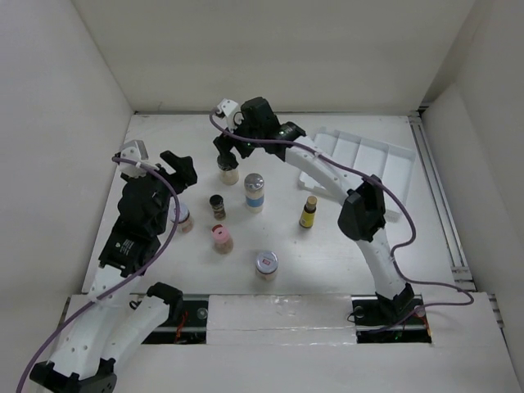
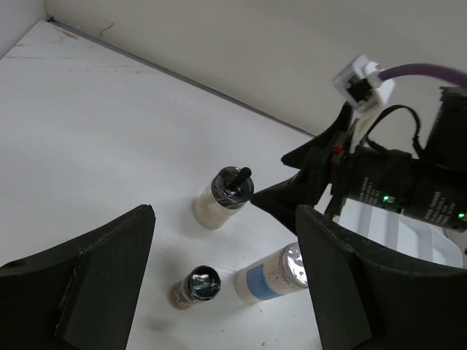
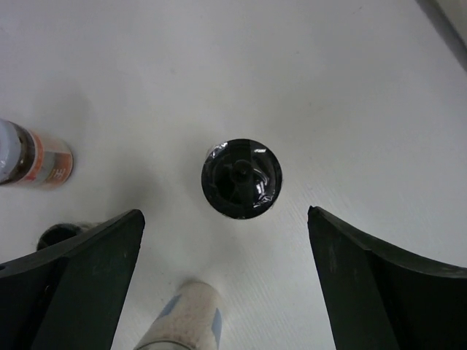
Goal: Organize the condiment bottles
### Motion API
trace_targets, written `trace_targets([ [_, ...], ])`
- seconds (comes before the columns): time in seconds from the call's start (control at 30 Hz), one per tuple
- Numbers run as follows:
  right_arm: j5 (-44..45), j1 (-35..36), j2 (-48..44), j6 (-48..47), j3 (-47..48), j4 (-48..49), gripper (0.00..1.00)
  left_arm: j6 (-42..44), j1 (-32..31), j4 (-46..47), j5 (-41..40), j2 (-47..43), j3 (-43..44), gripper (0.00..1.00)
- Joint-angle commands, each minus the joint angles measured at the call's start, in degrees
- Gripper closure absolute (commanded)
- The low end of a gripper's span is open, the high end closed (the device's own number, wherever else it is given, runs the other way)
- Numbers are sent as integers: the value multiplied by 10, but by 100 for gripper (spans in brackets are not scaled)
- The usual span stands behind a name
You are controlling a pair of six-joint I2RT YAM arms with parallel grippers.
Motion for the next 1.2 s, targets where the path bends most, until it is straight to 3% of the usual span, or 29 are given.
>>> trace_targets([
  [0.0, -18, 2, 31, -15, 36, -18, 0, -4, 5, 18, 8, 1, 13, 26],
  [0.17, -18, 2, 61, -15, 54, -29, 0, -4, 10, 25, 13, -10, 13, 26],
  [0.43, -6, 2, 95, -4, 42, 54, 0, -4, 10, 25, 27, -4, 13, 26],
  [0.63, -6, 7, 102, 14, 12, 117, 15, -4, 10, 31, 27, -10, 7, 26],
  [0.73, 0, 7, 113, 19, 24, 116, 18, -4, 10, 31, 27, -10, 7, 26],
  [0.97, -15, 7, 131, 19, 30, 90, 14, 1, 10, 31, 32, -16, 7, 26],
  [1.0, -15, 7, 131, 19, 25, 106, 18, 1, 10, 31, 32, -16, 7, 26],
  [1.07, -9, 7, 114, 19, 11, 131, 37, 1, 10, 31, 32, -16, 7, 26],
  [1.17, -9, 7, 75, 41, -30, 195, 52, 1, 10, 31, 37, -16, 7, 26],
])
